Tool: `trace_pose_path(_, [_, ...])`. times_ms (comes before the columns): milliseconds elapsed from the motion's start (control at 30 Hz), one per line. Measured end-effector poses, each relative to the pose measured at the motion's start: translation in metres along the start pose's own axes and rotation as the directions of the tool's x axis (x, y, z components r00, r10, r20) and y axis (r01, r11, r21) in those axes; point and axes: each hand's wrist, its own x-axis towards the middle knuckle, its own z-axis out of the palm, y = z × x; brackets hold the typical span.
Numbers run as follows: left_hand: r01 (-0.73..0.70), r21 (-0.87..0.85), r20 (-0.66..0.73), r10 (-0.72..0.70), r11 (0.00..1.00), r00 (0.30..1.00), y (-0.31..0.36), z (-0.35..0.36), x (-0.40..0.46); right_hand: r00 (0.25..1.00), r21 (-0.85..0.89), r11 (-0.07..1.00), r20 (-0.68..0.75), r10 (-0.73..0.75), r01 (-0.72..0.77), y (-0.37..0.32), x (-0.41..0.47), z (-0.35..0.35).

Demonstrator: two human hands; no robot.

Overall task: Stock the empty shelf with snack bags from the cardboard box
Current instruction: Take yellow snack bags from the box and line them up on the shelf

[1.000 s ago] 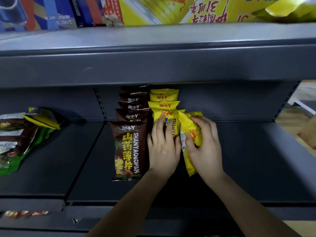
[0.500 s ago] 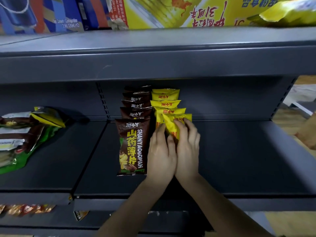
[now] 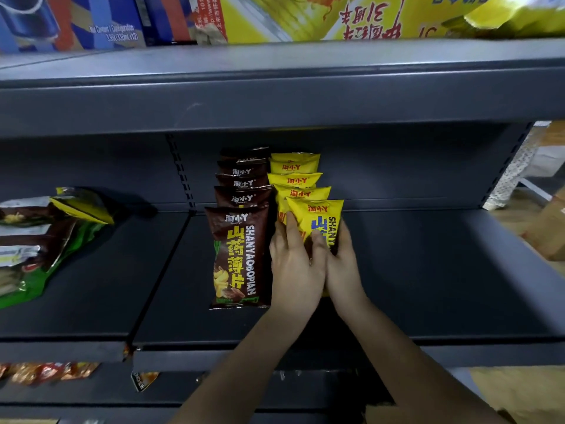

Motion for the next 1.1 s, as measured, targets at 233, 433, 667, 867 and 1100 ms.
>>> trace_pose_path(233, [0.023, -0.098, 0.076, -0.016, 0.995, 0.997, -0.018, -0.003, -0.008, 0.977, -0.045, 0.986, 0.132, 0.166, -0.161, -0.015, 0.016, 0.001])
trace_pose_path(433, [-0.077, 0.087, 0.083, 0.070, 0.993, 0.994, -0.028, -0.001, -0.007, 0.977, -0.161, 0.984, 0.188, 0.102, -0.072, -0.007, 0.012, 0.003])
trace_pose_path(667, [-0.025, -0.007, -0.019, 0.025, 1.000, 1.000, -0.031, 0.005, 0.000, 0.976, -0.193, 0.981, 0.219, 0.022, 0.021, 0.004, 0.002, -0.002])
trace_pose_path(867, [-0.020, -0.024, 0.039, 0.021, 1.000, 0.999, -0.035, 0.005, -0.002, 0.980, -0.249, 0.969, 0.193, 0.044, 0.006, 0.009, 0.004, 0.001])
trace_pose_path(1100, [-0.070, 0.013, 0.046, 0.070, 0.997, 0.996, -0.036, 0.009, -0.004, 0.948, -0.291, 0.955, 0.282, 0.145, -0.060, 0.001, 0.007, -0.003])
